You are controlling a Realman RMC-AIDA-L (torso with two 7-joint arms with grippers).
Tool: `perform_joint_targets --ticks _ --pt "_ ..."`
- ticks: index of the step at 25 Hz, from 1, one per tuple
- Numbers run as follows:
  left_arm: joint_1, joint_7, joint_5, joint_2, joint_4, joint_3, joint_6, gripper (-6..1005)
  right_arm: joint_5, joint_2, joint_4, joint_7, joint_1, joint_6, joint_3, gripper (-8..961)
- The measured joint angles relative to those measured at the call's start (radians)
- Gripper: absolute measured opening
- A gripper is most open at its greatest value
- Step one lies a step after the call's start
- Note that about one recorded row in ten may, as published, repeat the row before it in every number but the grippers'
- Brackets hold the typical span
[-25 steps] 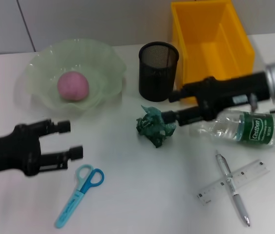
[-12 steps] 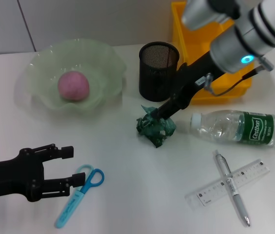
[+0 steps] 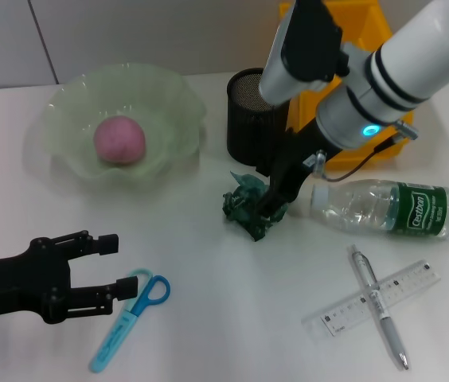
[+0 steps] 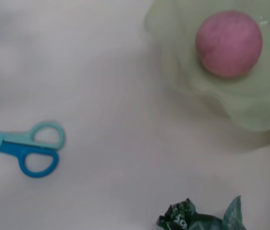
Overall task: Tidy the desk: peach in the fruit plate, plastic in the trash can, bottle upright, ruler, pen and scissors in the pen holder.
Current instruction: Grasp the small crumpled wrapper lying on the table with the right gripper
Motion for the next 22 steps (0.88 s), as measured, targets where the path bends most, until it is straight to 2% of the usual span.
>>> perform_joint_targets --ticks 8,22 --pt "-0.009 -0.001 0.000 0.003 0.000 -0.001 -0.006 841 0.057 0.001 0.017 -0.034 -0.015 0.031 -0.082 740" --pt "-0.013 -0.002 -0.002 0.008 0.004 -0.002 -0.013 841 0.060 0.002 0.080 -0.031 -0.002 0.115 -0.130 734"
